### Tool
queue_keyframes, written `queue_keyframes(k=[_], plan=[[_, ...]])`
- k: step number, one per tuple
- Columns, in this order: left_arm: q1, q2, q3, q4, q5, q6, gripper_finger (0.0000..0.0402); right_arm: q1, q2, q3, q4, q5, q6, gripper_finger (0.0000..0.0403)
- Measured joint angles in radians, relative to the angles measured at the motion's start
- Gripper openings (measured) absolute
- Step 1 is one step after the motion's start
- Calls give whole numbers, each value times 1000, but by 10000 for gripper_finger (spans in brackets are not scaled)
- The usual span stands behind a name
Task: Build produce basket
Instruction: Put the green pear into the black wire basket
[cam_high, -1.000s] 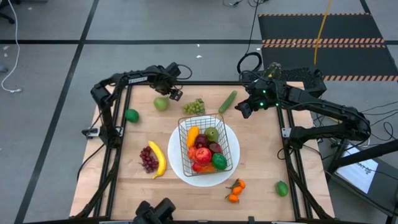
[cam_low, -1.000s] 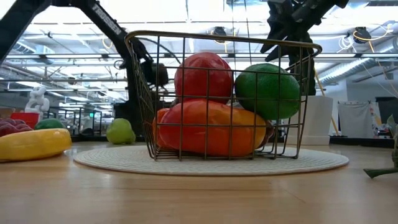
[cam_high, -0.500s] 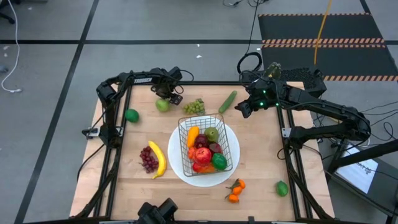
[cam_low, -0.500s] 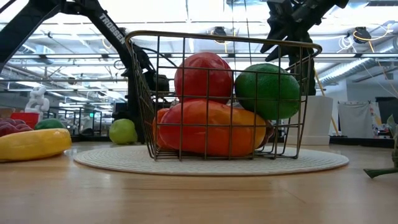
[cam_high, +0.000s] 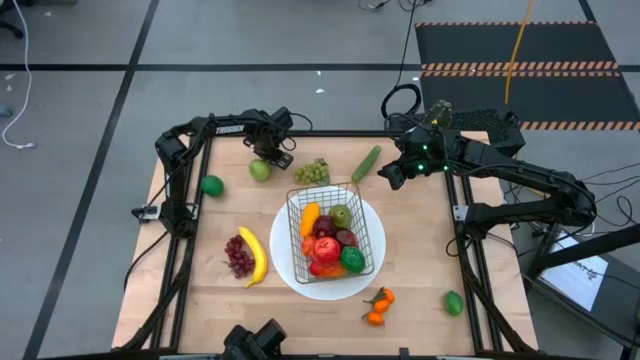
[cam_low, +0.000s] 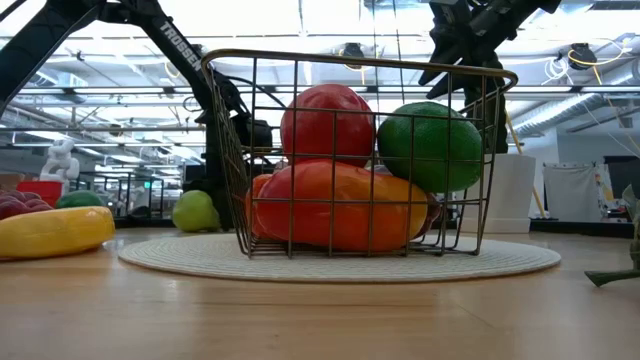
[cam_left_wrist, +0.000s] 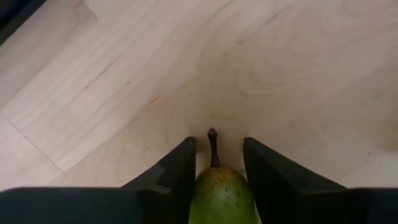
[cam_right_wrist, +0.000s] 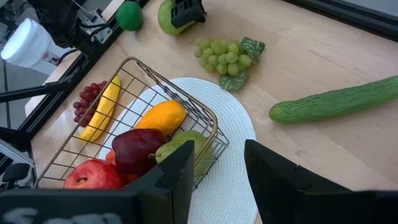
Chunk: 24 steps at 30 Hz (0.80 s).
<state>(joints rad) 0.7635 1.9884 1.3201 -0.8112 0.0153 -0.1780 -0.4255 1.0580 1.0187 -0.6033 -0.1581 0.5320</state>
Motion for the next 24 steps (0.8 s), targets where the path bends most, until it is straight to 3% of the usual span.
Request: queue_keyframes(k=[13,24], plan=[[-1,0,0,1,10,94,83,0,0,0,0,0,-18,136],[-2,1,-1,34,15,167,7,0,0,0,0,0,-21,136]])
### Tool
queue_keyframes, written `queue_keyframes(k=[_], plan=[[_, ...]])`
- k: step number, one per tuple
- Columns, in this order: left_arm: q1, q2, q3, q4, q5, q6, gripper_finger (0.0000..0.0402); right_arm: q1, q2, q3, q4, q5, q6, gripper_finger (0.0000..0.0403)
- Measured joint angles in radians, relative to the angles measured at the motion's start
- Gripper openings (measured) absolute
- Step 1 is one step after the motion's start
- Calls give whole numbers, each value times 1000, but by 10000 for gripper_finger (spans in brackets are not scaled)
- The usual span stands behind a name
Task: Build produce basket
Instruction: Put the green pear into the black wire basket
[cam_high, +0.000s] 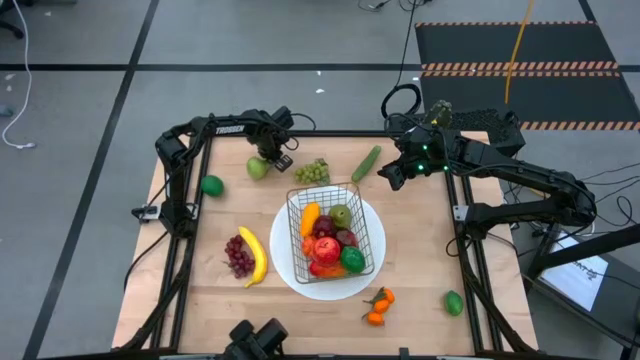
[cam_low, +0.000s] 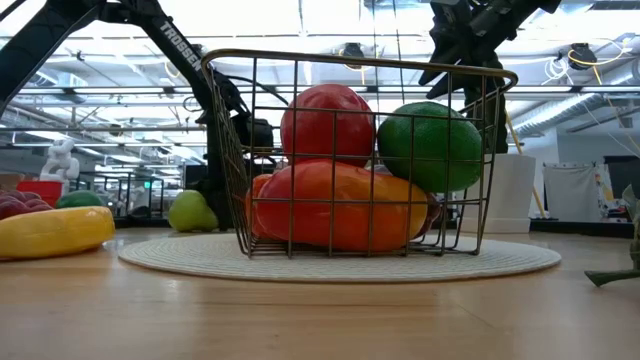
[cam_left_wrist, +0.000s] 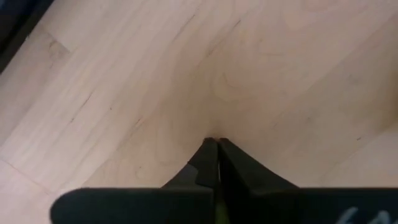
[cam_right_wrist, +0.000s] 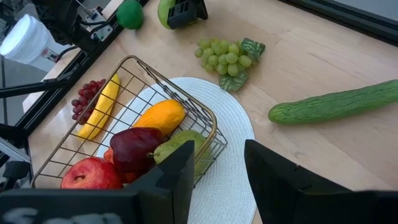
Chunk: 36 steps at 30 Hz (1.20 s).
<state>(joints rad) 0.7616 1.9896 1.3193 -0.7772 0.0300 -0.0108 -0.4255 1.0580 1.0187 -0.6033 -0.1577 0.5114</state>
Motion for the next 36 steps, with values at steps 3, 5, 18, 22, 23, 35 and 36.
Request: queue_keyframes(k=[3,5,18,22,23,35,36], plan=[[-1,0,0,18,3,6,4,0,0,0,0,0,0,136],[-1,0,0,24,4,7,3,0,0,0,0,0,0,136],[-1,-108,-1,15,20,36,0,0,0,0,0,0,2,136],[0,-142,-1,16,28,36,0,0,0,0,0,1,-1,136],[0,-148,-1,16,31,36,0,0,0,0,0,2,-2,136],[0,-159,-1,-15,52,59,0,0,0,0,-1,4,-7,136],[0,-159,-1,-21,56,60,0,0,0,0,2,5,-1,136]])
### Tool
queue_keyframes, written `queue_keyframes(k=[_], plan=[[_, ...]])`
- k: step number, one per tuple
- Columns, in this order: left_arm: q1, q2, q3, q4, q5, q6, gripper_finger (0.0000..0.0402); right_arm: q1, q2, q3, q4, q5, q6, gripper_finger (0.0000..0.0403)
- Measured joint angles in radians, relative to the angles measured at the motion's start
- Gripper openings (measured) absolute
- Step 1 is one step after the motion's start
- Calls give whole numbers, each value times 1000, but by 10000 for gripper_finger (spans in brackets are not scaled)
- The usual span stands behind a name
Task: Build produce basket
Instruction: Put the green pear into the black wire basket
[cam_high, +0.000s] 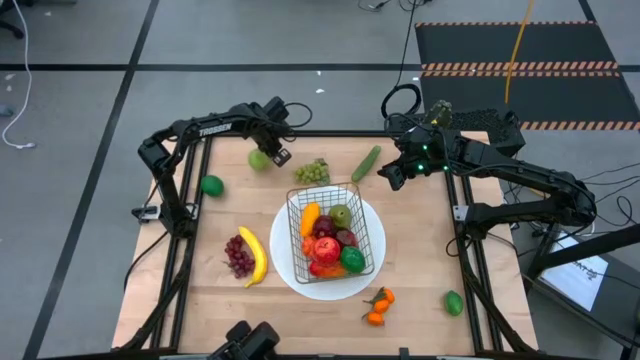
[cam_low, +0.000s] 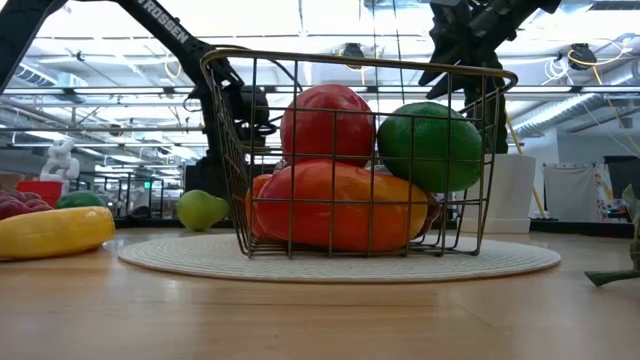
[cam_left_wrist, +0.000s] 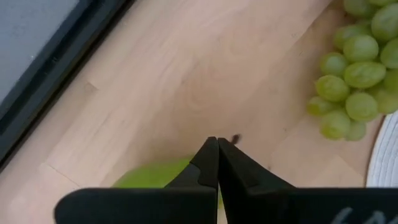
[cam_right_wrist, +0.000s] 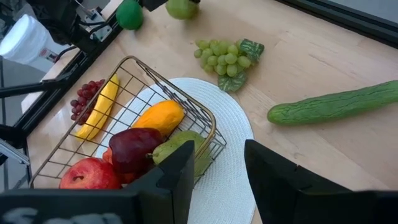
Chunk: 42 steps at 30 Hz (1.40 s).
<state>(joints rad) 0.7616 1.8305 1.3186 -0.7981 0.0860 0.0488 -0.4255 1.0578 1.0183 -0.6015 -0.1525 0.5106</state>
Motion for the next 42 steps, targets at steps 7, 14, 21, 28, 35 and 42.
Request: queue_keyframes(k=[7,14,21,28,35,42], plan=[[-4,0,0,-16,21,6,0,0,50,0,161,19,9,136],[-27,-47,2,-30,53,102,11,0,107,0,186,18,8,136],[-78,-35,2,-64,49,188,112,0,133,0,187,-2,-4,136],[-180,-35,1,-32,-74,380,245,0,132,0,187,-8,-11,136],[-221,17,1,-80,-145,628,282,0,132,0,186,-9,-11,136],[-223,30,1,-86,-134,755,264,2,132,0,171,-35,-2,136]])
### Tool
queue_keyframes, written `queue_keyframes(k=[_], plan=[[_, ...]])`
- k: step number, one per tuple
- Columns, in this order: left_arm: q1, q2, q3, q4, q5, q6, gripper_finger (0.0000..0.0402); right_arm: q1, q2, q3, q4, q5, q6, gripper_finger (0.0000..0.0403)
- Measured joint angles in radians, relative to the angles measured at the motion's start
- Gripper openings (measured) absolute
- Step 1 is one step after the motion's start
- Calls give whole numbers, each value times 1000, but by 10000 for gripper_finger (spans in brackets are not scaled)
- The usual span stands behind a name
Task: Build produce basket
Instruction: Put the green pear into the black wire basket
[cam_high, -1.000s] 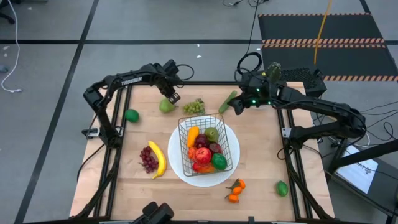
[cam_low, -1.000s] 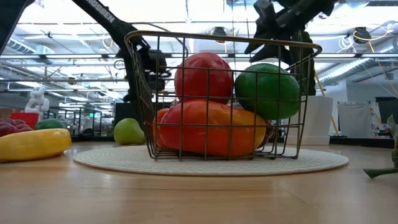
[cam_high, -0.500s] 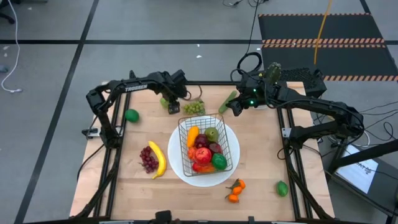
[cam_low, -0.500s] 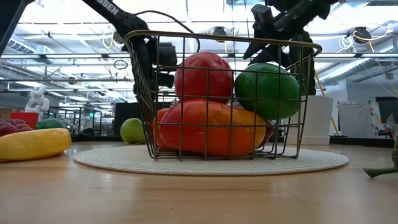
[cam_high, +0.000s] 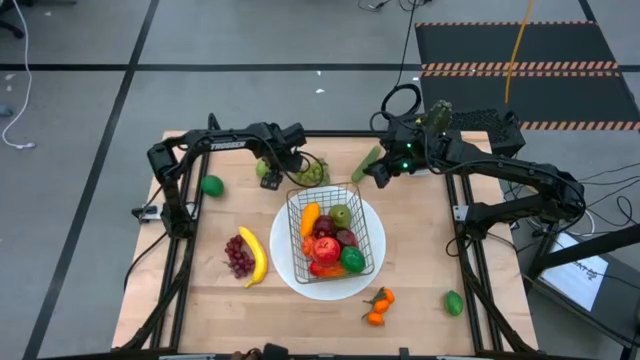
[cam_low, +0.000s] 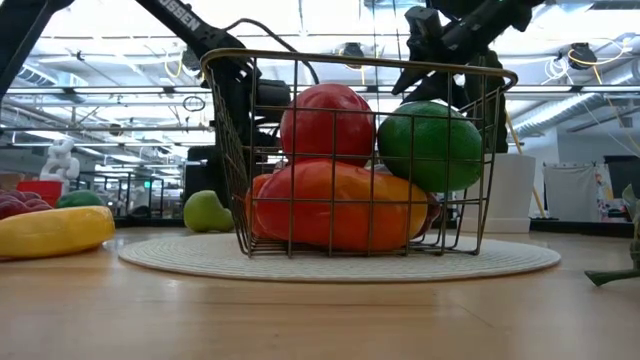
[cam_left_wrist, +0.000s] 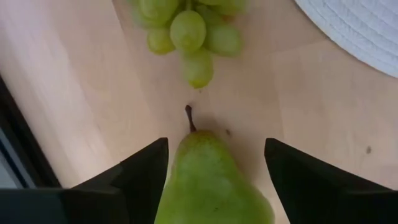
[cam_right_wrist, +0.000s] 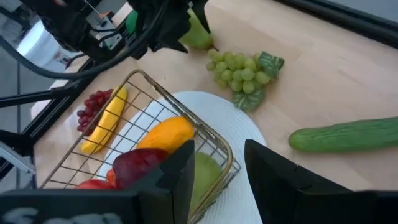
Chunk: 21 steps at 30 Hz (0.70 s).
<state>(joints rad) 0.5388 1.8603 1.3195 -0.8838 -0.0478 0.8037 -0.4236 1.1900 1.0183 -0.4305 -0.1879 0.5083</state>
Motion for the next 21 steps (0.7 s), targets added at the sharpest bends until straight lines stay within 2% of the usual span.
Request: queue_keyframes(k=[10,14,21], plan=[[3,87,1,-1,-76,-65,269,14,0,0,-16,0,-24,136],[-1,118,0,20,-153,-47,259,15,0,0,-19,0,-24,136],[1,119,0,-3,-155,3,247,25,0,0,-19,0,-24,136]])
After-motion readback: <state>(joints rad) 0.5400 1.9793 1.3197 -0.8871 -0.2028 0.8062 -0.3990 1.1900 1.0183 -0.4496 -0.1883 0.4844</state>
